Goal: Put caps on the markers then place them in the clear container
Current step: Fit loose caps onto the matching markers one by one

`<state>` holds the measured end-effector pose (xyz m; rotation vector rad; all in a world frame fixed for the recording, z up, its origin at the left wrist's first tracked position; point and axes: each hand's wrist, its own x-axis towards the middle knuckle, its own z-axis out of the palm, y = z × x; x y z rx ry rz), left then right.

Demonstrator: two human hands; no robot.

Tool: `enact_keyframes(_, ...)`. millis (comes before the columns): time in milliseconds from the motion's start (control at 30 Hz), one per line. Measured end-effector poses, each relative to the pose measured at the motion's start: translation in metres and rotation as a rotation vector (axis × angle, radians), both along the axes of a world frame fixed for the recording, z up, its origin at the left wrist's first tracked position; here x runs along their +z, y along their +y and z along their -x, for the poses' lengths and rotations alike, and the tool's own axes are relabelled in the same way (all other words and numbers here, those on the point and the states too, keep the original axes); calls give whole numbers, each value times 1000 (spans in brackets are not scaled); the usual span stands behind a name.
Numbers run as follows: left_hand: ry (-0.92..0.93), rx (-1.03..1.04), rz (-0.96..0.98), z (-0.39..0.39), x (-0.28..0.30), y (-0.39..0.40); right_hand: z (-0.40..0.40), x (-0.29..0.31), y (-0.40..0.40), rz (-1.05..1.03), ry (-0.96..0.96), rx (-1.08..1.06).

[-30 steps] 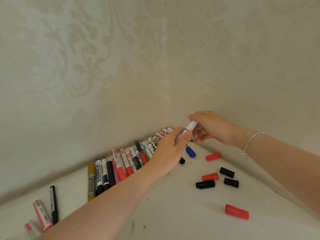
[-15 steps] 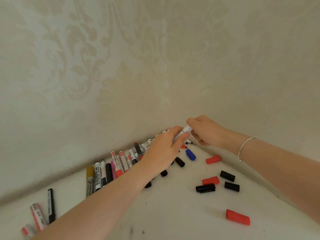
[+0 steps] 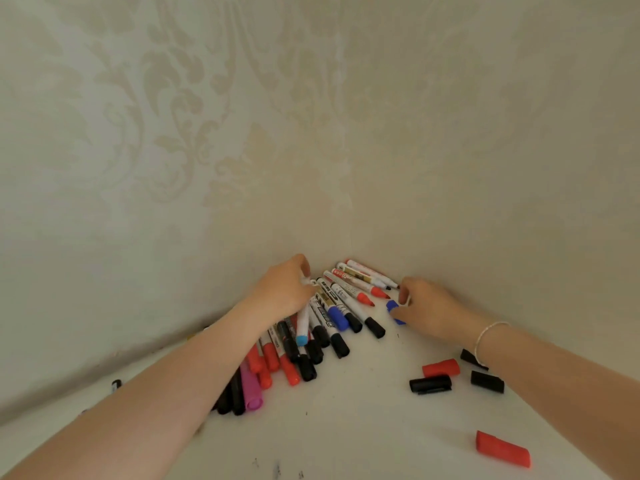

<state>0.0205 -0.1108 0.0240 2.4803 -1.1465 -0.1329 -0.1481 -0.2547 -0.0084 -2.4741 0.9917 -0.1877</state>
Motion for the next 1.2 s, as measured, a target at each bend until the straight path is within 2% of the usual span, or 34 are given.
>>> enact_keyframes(233, -158, -21, -182, -4, -18, -13, -7, -2, 2, 95, 21, 49)
enact_keyframes(367, -276, 26, -262, -4, -23, -19, -5, 6, -5, 61, -81, 7)
enact_keyframes(500, -469, -105, -157, -1, -21, -32, -2, 14, -12, 46, -192, -30)
enact_keyframes(667, -384, -302, -94, 3, -25, -53, 3, 20, -19, 169, -135, -34)
enact_keyframes(833, -261, -383, -21, 5, -32, -76, 9, 15, -18, 268, 46, 13)
enact_keyframes(933, -155, -424, 6, 9, -35, -86, 11, 12, -17, 320, 77, 43)
enact_keyframes(1000, -167, -443, -26, 10, -37, -92, 11, 13, -17, 328, 71, 48)
enact_keyframes(1100, -128, -345, 36, 2, -38, -97, 12, 13, -17, 345, 52, 61)
enact_keyframes(1200, -37, -137, 355, -21, -34, -91, 13, 11, -16, 366, 21, 67)
